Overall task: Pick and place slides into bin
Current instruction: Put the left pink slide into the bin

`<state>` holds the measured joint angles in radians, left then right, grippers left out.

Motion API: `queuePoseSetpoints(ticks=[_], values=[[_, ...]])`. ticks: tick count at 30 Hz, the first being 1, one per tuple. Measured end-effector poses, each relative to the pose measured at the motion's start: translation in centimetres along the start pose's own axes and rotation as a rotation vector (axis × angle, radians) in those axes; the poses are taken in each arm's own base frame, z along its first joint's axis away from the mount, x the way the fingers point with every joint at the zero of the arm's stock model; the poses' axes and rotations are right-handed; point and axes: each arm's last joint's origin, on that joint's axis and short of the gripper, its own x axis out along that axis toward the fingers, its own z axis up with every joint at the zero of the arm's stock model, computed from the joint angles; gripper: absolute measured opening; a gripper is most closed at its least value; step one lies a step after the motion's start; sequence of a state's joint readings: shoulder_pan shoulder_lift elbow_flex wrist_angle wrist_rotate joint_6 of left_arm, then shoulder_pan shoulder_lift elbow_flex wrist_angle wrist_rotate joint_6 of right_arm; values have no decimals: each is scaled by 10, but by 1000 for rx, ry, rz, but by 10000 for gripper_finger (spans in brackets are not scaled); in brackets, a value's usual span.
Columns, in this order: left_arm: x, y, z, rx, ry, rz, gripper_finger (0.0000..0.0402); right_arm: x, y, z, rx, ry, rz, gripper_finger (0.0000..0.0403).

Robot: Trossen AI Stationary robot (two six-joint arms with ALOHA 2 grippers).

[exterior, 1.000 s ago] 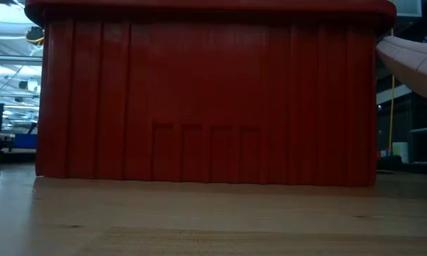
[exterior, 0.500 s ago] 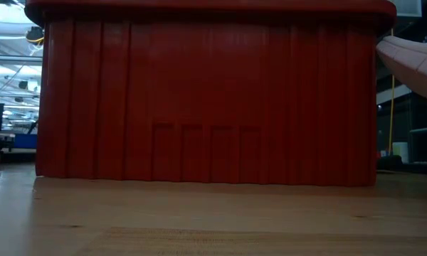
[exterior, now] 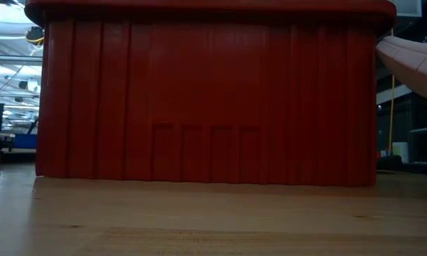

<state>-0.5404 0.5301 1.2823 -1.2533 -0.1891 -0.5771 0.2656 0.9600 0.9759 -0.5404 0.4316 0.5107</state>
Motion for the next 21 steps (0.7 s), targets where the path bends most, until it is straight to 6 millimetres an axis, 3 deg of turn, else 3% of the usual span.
queuePoseSetpoints(ticks=[10, 21], values=[[9, 3, 9, 54, -136, 289, 2, 0, -1, 3, -32, -57, -55, 6], [66, -19, 30, 228, -89, 513, 2, -1, 4, 13, -71, -150, -13, 6]])
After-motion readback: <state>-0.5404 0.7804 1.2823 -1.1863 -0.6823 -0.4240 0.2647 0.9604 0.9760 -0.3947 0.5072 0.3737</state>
